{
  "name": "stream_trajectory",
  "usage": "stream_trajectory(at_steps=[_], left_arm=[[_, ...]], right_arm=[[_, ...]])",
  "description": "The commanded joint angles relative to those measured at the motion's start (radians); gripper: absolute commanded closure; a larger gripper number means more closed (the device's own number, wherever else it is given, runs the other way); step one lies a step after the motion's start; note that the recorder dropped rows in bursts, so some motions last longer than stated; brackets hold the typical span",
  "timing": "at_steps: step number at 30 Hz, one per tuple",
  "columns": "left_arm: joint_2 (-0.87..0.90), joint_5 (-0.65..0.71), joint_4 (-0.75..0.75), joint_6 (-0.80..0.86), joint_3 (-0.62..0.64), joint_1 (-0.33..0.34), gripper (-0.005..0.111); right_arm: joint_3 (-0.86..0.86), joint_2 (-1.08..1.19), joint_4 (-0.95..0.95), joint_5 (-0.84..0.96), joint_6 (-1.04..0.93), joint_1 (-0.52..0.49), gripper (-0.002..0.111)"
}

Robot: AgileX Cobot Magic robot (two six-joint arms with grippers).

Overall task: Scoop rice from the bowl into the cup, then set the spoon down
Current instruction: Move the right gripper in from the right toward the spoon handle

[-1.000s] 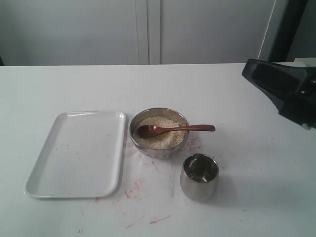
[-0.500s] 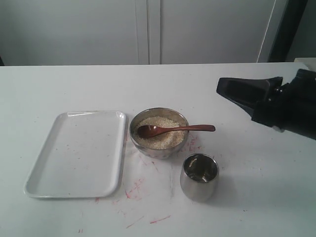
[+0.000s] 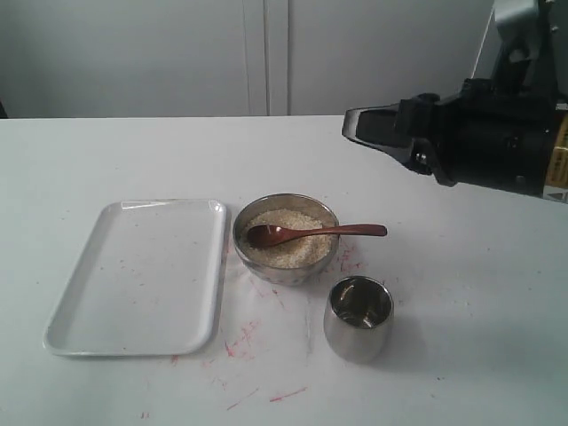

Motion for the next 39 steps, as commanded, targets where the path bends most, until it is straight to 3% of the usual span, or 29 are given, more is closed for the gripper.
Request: stream_trajectory(at_steps=[1,8,16,26,35,39], left_arm=[[0.001,-0.011,-0.004,-0.001,-0.003,-0.003,0.092],[0.001,-0.011,-0.004,-0.001,-0.003,-0.003,0.092],[0.001,-0.011,-0.004,-0.001,-0.003,-0.003,0.092],[0.001,-0.011,-0.004,-0.001,-0.003,-0.003,0.092],[0.001,-0.011,-0.004,-0.001,-0.003,-0.003,0.092],[0.001,-0.011,-0.004,-0.001,-0.003,-0.003,0.092]], right_arm=[[0.0,0.04,-0.006,0.17,0.208,0.004,0.108],[0.039,0.099,0.031,0.227,0.262,0.004,0.108],[0.143,0.11,0.266,0.261,0.178,-0.002,0.108],[0.353,0.11,0.69,0.016,-0.156,-0.039,0.108],[0.376,0.126,0.741,0.009,-0.203,-0.039,0.108],[0.397,0.204,0.746,-0.128,-0.19,-0.039,0.108]])
